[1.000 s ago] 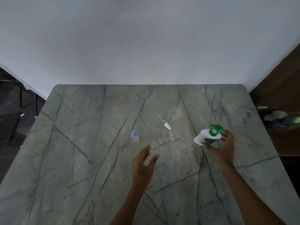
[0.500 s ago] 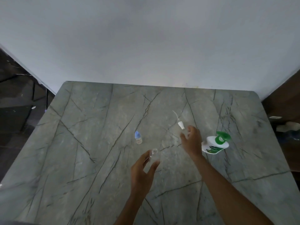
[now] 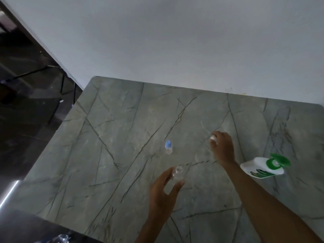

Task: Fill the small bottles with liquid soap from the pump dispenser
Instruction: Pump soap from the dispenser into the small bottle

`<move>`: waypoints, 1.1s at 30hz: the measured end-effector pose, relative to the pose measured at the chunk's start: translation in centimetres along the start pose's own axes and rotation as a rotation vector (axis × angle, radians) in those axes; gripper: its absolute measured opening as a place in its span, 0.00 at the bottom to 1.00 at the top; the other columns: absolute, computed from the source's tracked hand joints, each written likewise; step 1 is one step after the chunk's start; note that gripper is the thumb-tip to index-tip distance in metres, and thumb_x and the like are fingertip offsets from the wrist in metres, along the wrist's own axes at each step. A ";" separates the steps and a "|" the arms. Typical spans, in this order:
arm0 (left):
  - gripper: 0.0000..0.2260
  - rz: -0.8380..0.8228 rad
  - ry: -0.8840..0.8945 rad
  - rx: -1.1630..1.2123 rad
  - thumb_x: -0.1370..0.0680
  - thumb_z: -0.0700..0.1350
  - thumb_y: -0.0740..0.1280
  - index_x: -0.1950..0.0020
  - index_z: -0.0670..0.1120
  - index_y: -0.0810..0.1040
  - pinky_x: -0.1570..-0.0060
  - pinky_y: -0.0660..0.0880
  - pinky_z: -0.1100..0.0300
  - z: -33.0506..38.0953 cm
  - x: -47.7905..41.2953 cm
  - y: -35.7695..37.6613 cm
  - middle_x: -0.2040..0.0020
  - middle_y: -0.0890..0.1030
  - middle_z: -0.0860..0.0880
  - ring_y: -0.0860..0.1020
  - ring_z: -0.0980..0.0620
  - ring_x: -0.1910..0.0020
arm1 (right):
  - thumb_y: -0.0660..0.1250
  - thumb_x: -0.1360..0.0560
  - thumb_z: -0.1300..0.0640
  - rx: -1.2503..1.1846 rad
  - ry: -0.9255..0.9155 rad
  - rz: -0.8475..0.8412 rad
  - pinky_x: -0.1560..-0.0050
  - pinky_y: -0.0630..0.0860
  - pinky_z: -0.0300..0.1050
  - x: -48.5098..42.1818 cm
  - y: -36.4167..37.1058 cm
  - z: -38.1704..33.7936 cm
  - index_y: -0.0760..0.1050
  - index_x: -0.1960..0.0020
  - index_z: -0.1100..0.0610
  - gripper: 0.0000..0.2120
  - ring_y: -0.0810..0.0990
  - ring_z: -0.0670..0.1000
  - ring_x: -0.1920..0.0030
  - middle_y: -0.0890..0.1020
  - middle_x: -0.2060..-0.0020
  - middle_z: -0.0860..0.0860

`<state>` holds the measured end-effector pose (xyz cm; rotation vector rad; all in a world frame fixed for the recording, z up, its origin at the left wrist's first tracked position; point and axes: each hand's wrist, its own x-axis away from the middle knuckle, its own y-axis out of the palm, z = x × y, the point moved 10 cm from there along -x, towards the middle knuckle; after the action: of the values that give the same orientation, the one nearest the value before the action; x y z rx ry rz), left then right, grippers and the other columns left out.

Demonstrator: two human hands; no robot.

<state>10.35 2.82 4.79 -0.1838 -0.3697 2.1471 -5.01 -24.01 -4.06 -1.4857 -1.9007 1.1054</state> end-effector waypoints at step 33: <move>0.17 0.029 0.000 -0.047 0.27 0.48 0.73 0.38 0.48 0.78 0.43 0.77 0.61 -1.2 1.7 -2.3 0.44 0.82 0.60 0.79 0.60 0.43 | 0.77 0.36 0.63 -0.170 -0.189 -0.320 0.51 0.78 0.49 4.2 7.0 -8.6 0.76 0.38 0.53 0.27 0.76 0.50 0.52 0.77 0.54 0.48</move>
<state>11.52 5.68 4.49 -0.2166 -0.4205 2.1681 4.41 -16.88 -5.48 -1.1356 -2.3155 0.9839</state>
